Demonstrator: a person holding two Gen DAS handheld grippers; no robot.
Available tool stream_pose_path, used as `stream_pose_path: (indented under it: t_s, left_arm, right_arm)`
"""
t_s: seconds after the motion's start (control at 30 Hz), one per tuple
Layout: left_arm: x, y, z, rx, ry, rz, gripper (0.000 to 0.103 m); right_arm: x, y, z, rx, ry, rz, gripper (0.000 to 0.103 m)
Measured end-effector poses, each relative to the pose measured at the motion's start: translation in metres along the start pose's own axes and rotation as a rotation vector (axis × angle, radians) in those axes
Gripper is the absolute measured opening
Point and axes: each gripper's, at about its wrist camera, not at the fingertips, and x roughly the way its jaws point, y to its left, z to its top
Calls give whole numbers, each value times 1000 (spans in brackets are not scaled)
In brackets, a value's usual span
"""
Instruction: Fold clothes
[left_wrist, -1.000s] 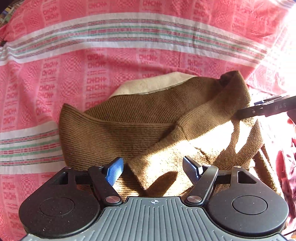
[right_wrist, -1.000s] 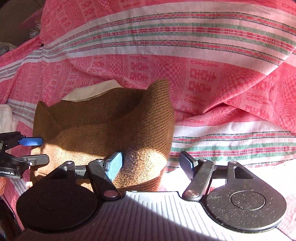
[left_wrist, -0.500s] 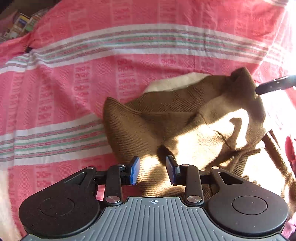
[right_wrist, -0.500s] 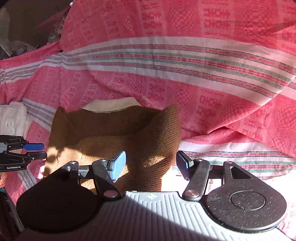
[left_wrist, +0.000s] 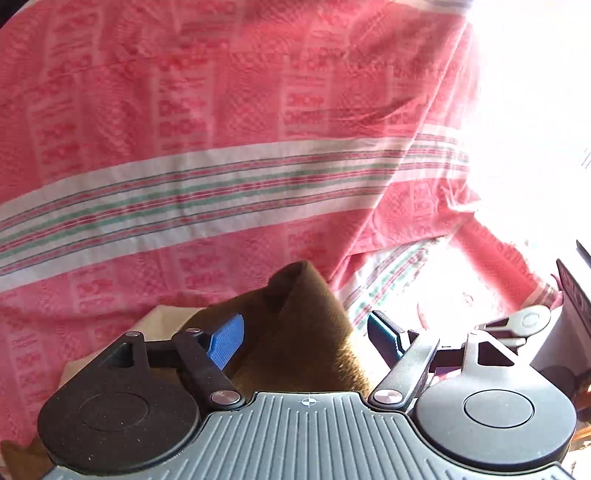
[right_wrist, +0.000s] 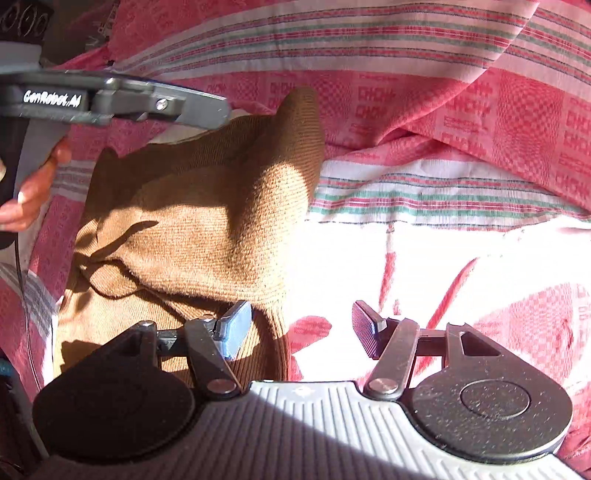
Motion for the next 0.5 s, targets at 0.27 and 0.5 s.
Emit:
stream_pose_path:
  t_s: [0.27,0.5]
  left_arm:
    - [74,-29,26,41,161,-59,35]
    - [99,-21,27,-18,111,-91,12]
  right_arm:
    - [14,16,-9,-65,-57,-84,22]
    - [11,12,-15,-35,-88,-142,8]
